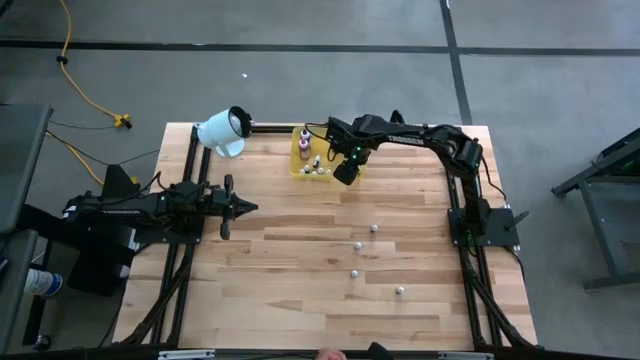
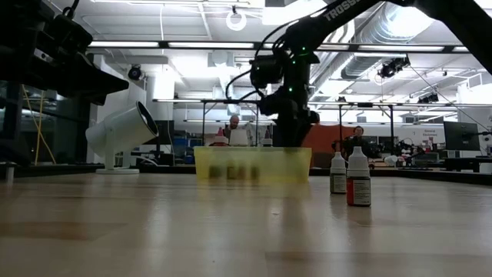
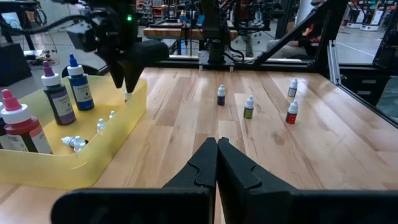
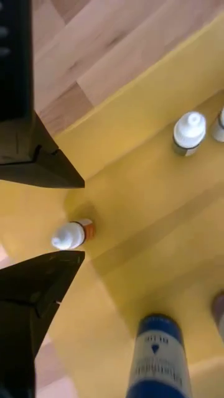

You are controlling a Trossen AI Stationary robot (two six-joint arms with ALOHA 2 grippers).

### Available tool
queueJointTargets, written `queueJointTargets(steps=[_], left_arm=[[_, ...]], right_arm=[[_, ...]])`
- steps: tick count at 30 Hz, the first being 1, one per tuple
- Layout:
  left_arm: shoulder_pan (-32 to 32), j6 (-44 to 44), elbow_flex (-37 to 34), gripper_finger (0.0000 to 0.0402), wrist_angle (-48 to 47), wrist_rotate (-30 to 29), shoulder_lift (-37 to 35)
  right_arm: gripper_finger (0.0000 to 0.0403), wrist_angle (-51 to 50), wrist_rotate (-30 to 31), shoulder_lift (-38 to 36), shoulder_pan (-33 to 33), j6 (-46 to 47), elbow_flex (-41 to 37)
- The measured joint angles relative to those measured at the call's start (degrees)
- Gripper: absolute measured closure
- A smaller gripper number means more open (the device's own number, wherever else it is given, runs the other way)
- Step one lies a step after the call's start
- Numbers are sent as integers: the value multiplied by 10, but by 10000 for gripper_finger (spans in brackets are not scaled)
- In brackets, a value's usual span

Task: Pick & Place food coloring
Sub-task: Put the small purple food coloring bottle into the yellow container

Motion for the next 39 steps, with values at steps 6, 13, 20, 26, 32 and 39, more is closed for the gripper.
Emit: queueJointTargets(steps=[6,13,20,26,32,39], left_arm=[[0,0,0,401,0,0,0],[0,0,0,401,0,0,0],[0,0,0,401,0,0,0],[0,0,0,401,0,0,0],[0,0,0,401,0,0,0],[0,0,0,401,0,0,0]], right_arm=[[241,-6,1,-33,4,3,0],[241,-52,-5,-87,24,1,0],[240,-138,-7,-134,68,-52,0],[240,-173,-14,-167,106,-104,-18],[238,-142,-46,-221,140,-141,-129],[237,-13,-47,-297,197,-171,-284]])
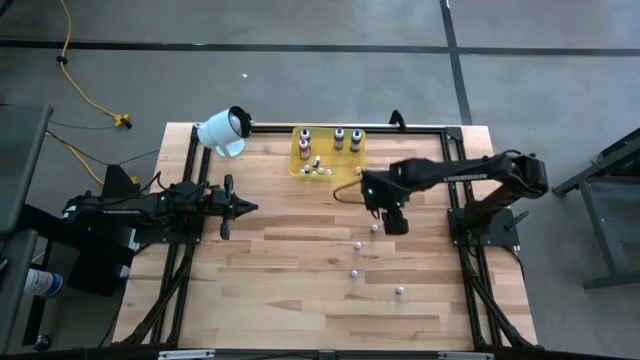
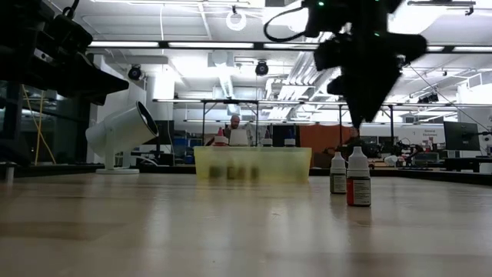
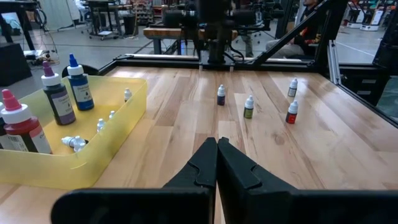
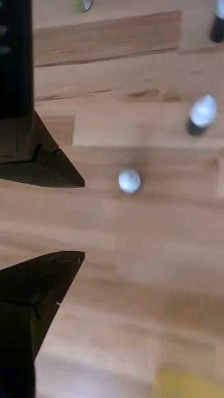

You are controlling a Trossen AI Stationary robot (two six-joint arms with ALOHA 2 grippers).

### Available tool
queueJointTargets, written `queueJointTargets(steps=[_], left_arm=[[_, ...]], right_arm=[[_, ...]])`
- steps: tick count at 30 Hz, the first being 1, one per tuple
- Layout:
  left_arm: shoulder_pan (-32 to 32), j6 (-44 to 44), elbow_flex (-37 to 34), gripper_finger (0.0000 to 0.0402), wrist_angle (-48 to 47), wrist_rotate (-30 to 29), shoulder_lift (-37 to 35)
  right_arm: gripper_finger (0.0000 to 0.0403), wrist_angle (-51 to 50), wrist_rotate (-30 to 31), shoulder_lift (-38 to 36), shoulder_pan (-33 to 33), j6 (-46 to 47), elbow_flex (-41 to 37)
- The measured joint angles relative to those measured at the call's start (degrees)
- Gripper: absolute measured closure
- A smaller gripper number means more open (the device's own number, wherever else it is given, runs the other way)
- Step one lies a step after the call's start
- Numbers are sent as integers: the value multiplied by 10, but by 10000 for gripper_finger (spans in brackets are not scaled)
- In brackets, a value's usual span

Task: Pick & Place food coloring
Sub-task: Put the small purple food coloring bottle into the yellow container

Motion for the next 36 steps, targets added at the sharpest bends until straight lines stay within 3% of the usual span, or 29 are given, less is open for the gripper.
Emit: queueJointTargets(steps=[11,28,36], left_arm=[[0,0,0,401,0,0,0],[0,0,0,401,0,0,0],[0,0,0,401,0,0,0]], right_arm=[[235,190,-14,-19,70,-10,-144],[235,237,-10,21,64,20,-147],[263,240,-8,21,64,21,-147]])
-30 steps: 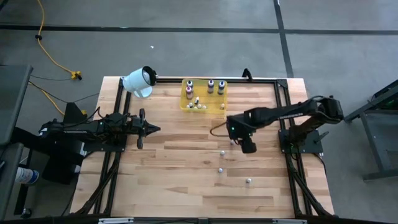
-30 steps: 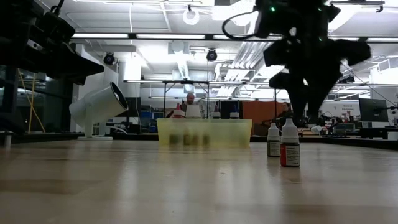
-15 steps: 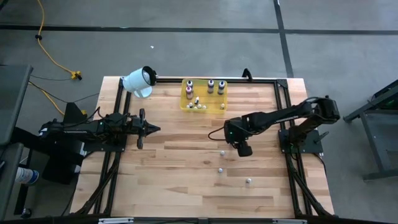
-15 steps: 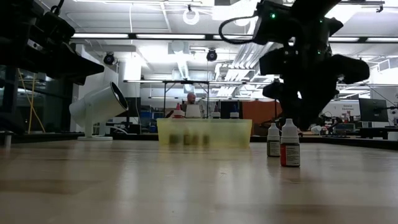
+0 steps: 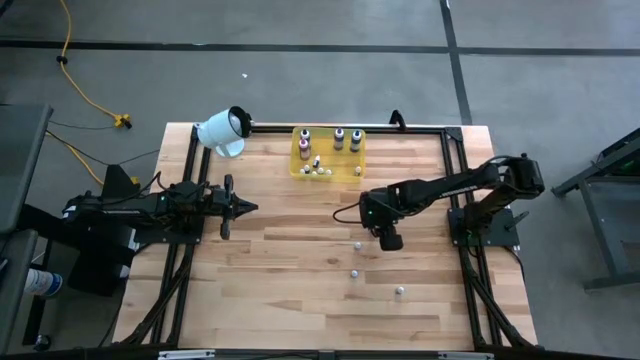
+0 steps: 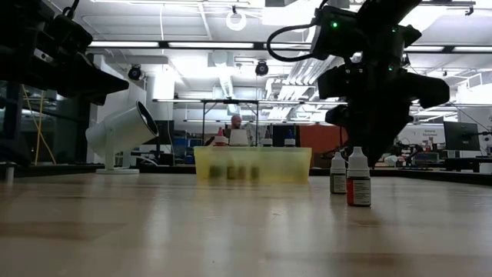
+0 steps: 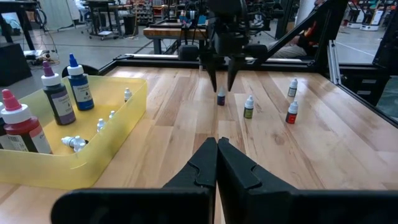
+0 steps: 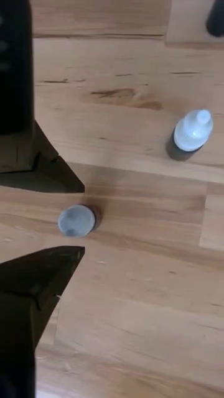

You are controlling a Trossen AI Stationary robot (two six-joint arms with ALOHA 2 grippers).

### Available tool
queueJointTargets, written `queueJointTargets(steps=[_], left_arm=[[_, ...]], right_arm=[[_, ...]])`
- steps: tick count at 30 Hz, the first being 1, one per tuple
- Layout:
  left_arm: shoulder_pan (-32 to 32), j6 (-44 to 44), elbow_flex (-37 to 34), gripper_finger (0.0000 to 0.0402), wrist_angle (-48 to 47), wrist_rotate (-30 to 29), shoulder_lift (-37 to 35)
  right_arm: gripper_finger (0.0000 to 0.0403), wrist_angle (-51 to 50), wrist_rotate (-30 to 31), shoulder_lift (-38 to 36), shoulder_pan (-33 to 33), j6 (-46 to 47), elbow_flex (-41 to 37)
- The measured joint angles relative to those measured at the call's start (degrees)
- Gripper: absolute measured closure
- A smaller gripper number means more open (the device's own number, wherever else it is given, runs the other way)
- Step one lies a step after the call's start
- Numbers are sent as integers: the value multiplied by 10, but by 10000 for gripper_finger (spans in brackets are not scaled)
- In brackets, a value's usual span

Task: Pick & Place food coloring
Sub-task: Put the small purple food coloring bottle into the yellow container

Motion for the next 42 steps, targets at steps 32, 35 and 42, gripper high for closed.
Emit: queueJointTargets(steps=[32,35,42], left_arm=[[0,0,0,401,0,0,0],[0,0,0,401,0,0,0],[0,0,0,401,0,0,0]], right_arm=[[347,-63,0,0,-23,15,87],[353,-97,2,0,-37,11,128],[350,-166,35,0,-75,-4,224]])
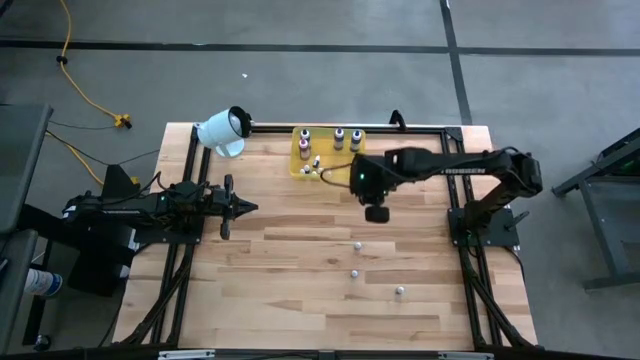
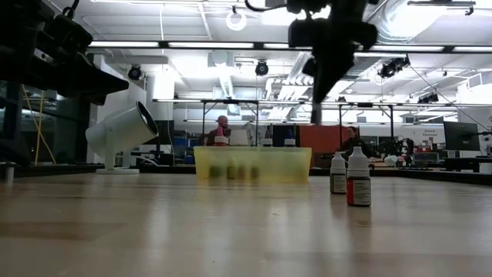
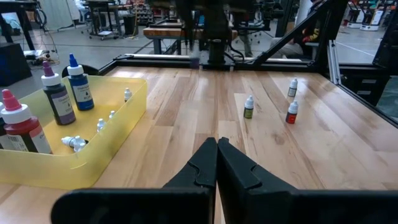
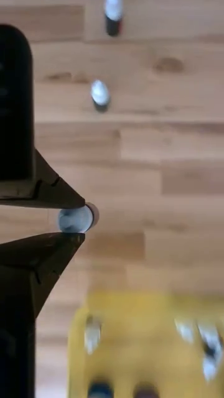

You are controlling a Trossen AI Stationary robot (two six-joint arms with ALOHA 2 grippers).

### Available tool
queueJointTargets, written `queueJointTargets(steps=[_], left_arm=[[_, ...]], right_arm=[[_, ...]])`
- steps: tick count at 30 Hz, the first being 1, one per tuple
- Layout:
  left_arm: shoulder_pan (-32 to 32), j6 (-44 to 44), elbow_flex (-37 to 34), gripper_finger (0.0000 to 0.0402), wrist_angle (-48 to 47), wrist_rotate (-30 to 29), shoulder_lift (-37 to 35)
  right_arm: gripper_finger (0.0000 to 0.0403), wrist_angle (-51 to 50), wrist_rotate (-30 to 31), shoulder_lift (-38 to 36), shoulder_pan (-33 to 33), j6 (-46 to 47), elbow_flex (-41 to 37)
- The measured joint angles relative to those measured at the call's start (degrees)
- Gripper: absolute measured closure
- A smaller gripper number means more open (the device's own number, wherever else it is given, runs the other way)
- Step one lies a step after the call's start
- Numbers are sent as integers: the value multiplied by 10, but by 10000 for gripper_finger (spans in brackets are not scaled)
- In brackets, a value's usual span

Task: Pick & Place food coloring
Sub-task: Put the small purple food coloring bottle into the yellow container

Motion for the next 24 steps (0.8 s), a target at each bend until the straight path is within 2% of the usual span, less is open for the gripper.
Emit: queueJointTargets(steps=[8,19,24], left_arm=[[0,0,0,401,0,0,0],[0,0,0,401,0,0,0],[0,0,0,401,0,0,0]], right_arm=[[355,-28,40,14,-53,4,89],[349,-35,32,167,-133,83,201],[352,-23,9,223,-159,108,222]])
